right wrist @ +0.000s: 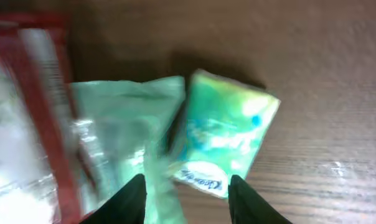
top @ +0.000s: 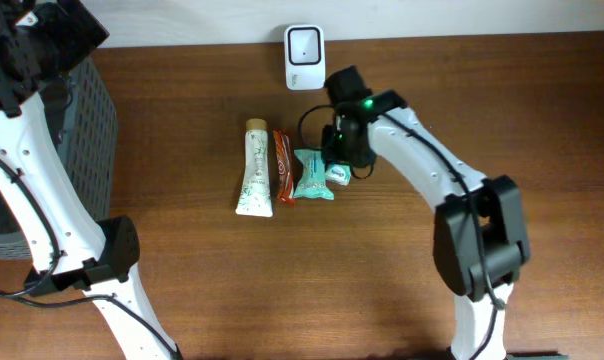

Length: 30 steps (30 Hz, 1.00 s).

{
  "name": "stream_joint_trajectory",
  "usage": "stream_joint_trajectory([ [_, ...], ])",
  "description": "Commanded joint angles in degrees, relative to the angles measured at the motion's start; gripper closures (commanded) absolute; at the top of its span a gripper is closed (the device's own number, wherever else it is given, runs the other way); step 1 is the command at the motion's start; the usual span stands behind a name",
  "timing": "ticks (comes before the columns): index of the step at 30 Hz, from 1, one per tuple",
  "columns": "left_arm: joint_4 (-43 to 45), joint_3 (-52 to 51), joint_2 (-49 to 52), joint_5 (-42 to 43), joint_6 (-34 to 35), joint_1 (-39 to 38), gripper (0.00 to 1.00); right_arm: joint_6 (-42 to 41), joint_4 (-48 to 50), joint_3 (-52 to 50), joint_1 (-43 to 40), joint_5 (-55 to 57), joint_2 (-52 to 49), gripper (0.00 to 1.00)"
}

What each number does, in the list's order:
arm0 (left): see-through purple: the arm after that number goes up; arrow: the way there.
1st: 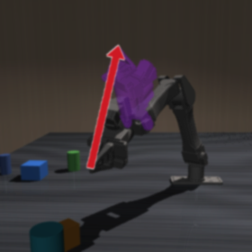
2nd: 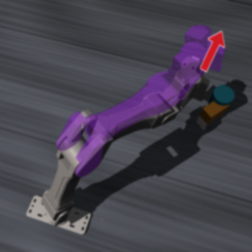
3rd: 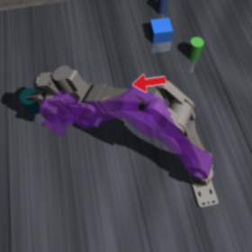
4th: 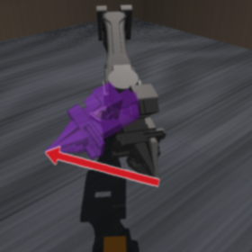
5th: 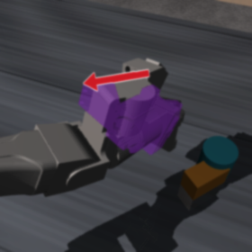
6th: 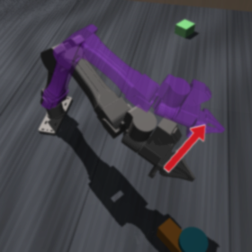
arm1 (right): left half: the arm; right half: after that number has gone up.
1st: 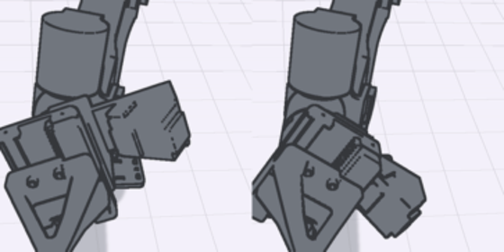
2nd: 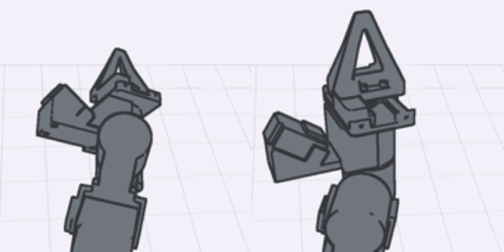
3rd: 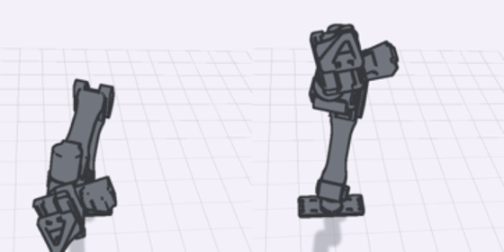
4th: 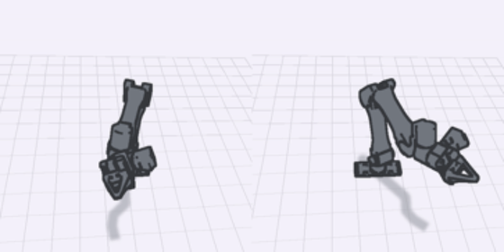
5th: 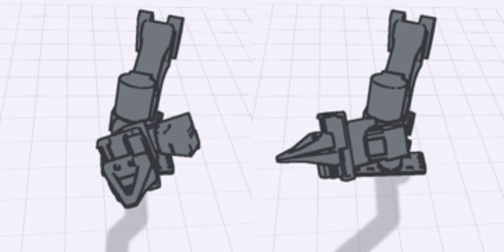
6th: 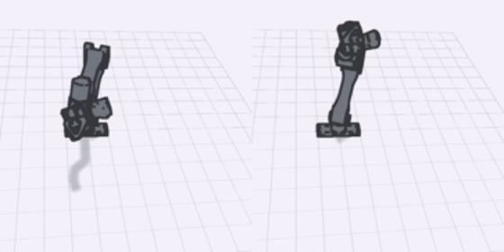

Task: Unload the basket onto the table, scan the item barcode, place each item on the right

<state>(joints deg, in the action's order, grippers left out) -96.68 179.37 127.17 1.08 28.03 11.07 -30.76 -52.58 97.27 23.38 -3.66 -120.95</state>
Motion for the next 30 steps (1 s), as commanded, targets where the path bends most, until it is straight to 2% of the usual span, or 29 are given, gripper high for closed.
stream_joint_trajectory([
  [1, 0.0, 0.3, -1.1, 0.2, -0.9, 0.5, 0.01, -5.2, -1.7, -0.8, -0.2, 6.5, -4.0, 0.61],
  [6, 0.0, 0.3, -1.1, 0.2, -0.9, 0.5, 0.01, -2.1, -1.9, -0.8, -0.2, 7.9, -5.0, 0.63],
  [9, 0.0, 0.3, -1.1, 0.2, -0.9, 0.5, 0.01, -2.1, -5.6, -0.7, -1.0, 18.4, -5.9, 0.63],
  [12, 0.0, 0.3, -1.1, 0.2, -0.9, 0.5, 0.01, -0.5, -10.0, 0.5, -3.8, 21.9, -5.4, 0.63],
  [15, 0.0, 0.2, -1.1, 0.2, -0.9, 0.5, 0.01, 5.4, -14.7, 5.4, -5.8, 18.1, -4.3, 0.56],
  [18, 0.0, 0.3, -1.1, 0.2, -0.9, 0.5, 0.01, 11.0, -14.7, 8.4, -4.7, 7.7, -4.2, 0.48],
  [21, 0.0, 0.2, -1.1, 0.2, -0.9, 0.5, 0.01, 11.0, -13.2, 7.7, -2.7, 7.4, -5.4, 0.48],
  [25, 0.0, 0.3, -1.1, 0.2, -0.9, 0.5, 0.01, 3.6, -12.3, 4.4, -0.4, 18.9, -8.0, 0.49],
  [28, 0.0, 0.3, -1.1, 0.2, -0.9, 0.5, 0.01, 2.6, -10.6, 2.9, -0.1, 22.3, -10.3, 0.5],
  [30, 0.0, 0.3, -1.1, 0.2, -0.9, 0.5, 0.01, 2.6, -9.3, 2.1, -0.1, 22.4, -11.6, 0.59],
])
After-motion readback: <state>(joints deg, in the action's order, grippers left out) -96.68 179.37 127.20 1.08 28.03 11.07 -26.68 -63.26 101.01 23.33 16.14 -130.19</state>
